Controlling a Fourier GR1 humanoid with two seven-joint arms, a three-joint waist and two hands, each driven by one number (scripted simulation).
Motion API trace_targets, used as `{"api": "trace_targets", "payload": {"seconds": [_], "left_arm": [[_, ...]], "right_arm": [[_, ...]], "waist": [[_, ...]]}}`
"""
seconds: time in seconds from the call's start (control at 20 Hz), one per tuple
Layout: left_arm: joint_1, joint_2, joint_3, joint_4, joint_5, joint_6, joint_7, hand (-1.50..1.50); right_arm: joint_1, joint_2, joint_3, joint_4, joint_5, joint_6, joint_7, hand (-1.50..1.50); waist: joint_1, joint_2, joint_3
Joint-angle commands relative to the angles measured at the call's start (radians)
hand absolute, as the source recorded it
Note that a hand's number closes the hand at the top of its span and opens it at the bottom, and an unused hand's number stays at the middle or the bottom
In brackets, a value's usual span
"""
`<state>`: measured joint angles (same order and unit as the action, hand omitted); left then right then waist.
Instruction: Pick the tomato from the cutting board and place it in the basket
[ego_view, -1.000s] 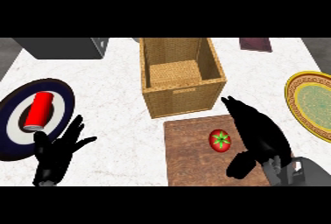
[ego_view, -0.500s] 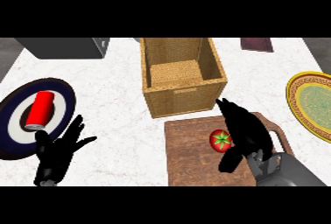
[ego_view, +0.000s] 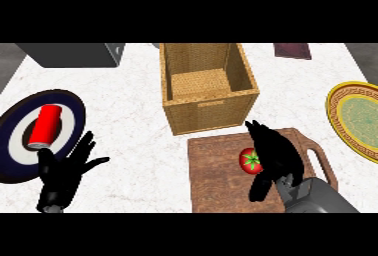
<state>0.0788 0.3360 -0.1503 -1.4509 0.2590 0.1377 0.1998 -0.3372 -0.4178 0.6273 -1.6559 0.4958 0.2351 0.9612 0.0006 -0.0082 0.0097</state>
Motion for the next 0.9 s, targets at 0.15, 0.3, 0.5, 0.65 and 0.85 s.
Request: {"api": "trace_targets", "payload": {"seconds": [0.15, 0.3, 0.5, 0.65, 0.85], "left_arm": [[-0.018, -0.019, 0.0, 0.122, -0.038, 0.002, 0.032, 0.0], [0.04, -0.039, -0.018, 0.101, -0.076, 0.028, -0.008, 0.0], [0.046, -0.016, 0.003, 0.098, -0.045, -0.024, -0.001, 0.0], [0.081, -0.019, -0.023, 0.05, -0.065, -0.01, 0.022, 0.0], [0.052, -0.022, 0.0, 0.063, -0.06, -0.022, 0.013, 0.0]], "right_arm": [[-0.008, 0.057, -0.012, 0.051, 0.054, 0.014, 0.003, -1.5], [0.041, 0.048, -0.01, 0.02, 0.073, 0.003, -0.012, -1.5], [-0.002, 0.046, -0.02, 0.099, 0.099, 0.016, -0.09, 1.5], [-0.029, -0.013, -0.024, 0.079, 0.126, 0.044, -0.145, 1.5], [-0.013, 0.005, 0.007, 0.131, 0.195, 0.018, -0.184, 1.5]], "waist": [[-0.001, 0.01, -0.01], [-0.003, 0.007, -0.01], [0.002, 0.009, -0.01], [0.004, 0.007, -0.01], [0.002, 0.009, -0.01]]}}
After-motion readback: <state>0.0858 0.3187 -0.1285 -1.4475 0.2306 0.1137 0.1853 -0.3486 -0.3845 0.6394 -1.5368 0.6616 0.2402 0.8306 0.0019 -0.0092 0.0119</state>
